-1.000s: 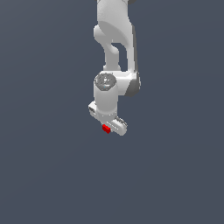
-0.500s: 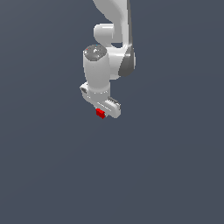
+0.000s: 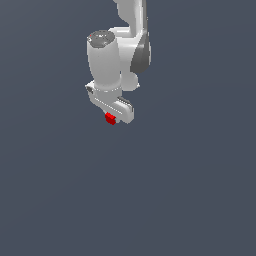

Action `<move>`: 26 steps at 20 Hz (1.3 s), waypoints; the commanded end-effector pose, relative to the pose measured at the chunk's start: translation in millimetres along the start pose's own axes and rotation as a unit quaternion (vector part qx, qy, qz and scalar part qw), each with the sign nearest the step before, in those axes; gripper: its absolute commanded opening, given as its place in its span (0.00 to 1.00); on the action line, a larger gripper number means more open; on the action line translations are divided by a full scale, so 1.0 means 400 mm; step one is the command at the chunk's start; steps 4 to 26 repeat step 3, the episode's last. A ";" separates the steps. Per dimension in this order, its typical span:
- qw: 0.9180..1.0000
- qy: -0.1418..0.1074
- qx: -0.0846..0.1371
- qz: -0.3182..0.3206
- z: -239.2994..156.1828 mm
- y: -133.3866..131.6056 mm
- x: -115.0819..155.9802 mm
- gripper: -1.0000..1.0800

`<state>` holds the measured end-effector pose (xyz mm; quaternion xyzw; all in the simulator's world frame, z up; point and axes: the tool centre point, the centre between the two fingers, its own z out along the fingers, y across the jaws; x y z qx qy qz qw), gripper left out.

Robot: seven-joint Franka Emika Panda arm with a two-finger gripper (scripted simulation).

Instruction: Pick up the red cube and move it to a goal position.

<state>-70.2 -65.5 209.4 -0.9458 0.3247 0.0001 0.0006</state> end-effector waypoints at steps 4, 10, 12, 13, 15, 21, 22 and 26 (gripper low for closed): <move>1.000 0.000 0.000 0.000 -0.013 0.009 -0.003 0.00; 1.000 0.000 0.000 0.000 -0.013 0.009 -0.003 0.00; 1.000 0.000 0.000 0.000 -0.013 0.009 -0.003 0.00; 1.000 0.000 0.000 0.000 -0.013 0.009 -0.003 0.00; 1.000 0.000 0.000 0.000 -0.013 0.009 -0.003 0.00; 1.000 0.000 0.000 0.000 -0.013 0.009 -0.003 0.00; 1.000 0.000 0.000 0.000 -0.013 0.009 -0.003 0.00; 1.000 0.000 0.000 0.000 -0.013 0.009 -0.003 0.00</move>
